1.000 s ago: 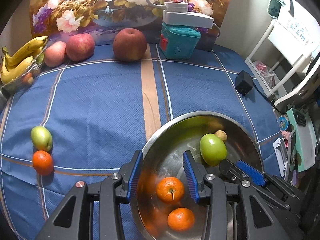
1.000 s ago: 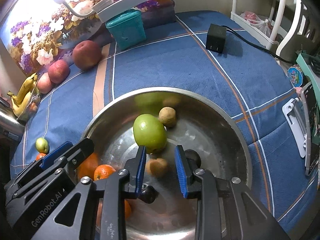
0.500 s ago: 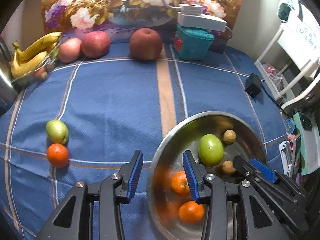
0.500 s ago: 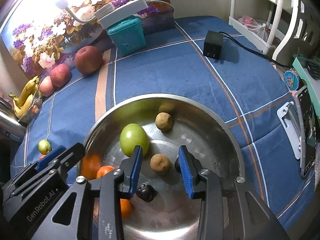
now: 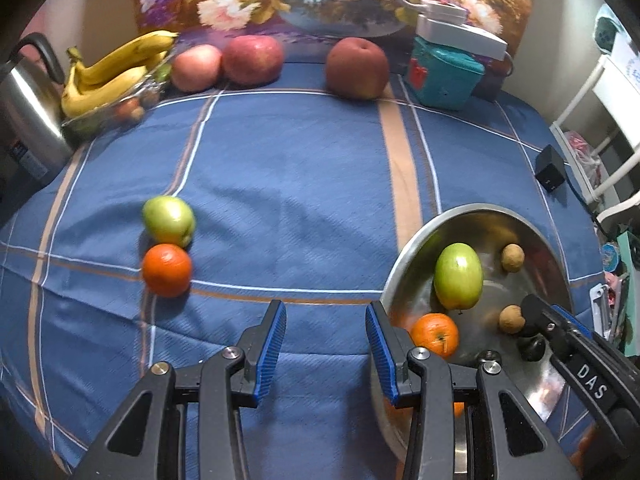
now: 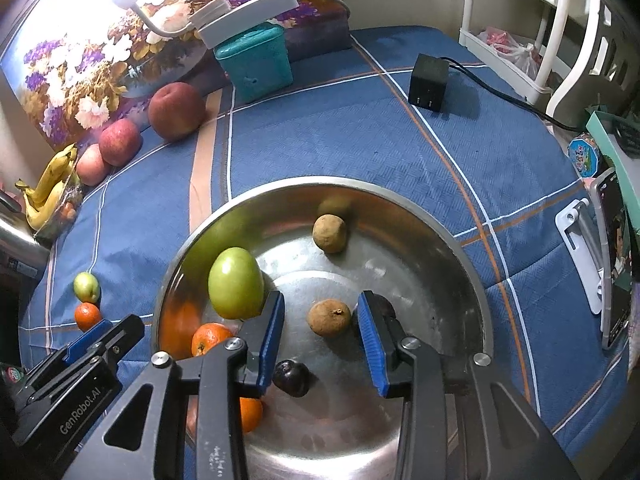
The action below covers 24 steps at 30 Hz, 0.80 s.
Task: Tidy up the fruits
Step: 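Open both tools to drop the pear and kiwi into the plate, then withdraw both open tools from the plate toward the remaining pear and tangerine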
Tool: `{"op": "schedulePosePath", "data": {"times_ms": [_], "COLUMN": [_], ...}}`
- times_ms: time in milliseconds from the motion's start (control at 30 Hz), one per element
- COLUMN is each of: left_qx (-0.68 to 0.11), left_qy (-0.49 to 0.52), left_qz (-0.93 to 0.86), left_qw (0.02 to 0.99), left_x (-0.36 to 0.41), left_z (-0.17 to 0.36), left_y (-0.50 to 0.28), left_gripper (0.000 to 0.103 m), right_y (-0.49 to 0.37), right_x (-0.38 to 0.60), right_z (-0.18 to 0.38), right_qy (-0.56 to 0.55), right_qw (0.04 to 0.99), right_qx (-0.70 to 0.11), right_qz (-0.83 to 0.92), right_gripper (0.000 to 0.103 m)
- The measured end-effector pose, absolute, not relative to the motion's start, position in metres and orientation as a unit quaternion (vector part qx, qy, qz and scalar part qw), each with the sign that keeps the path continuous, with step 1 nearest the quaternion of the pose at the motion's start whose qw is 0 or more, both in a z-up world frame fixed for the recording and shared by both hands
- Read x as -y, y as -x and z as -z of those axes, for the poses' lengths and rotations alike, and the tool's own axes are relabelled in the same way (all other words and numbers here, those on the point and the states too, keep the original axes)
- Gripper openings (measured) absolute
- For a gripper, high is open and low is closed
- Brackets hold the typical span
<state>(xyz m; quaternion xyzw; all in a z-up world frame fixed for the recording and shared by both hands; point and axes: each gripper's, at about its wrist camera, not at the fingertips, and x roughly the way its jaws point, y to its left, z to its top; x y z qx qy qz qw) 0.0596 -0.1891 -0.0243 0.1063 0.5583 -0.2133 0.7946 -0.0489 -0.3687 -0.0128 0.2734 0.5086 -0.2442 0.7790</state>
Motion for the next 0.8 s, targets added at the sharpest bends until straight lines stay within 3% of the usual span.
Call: {"op": "schedulePosePath", "data": {"times_ms": [400,467,533,600,800], "left_qx": [-0.563,-0.564,-0.563,-0.562,-0.565], "left_qy": [-0.108,-0.114,-0.117,-0.118,-0.125], "left_qz": [0.201,0.194,0.184,0.177,0.163], "left_qw": [0.794,0.795,0.797,0.799,0.799], "left_x": [0.183,0.182,0.182,0.180,0.178], "left_z": [0.030,0.031,0.032,0.033,0.037], "left_y": [-0.062,-0.063,-0.065,-0.066,-0.069], "left_gripper": [0.047,0.053,0.069,0.072,0.091], "right_y": [0.047,0.046,0.046,0.045,0.043], "right_x": [0.363,0.363,0.363,0.362,0.360], "right_z": [0.011,0.011,0.012,0.013,0.013], "right_qy": [-0.263,-0.262,-0.262,-0.259,-0.240], "right_qw": [0.780,0.779,0.778,0.778,0.780], "right_qx": [-0.513,-0.515,-0.517,-0.517,-0.522], "right_qz": [0.244,0.244,0.243,0.243,0.247], "right_gripper": [0.039,0.039,0.044,0.059,0.062]}}
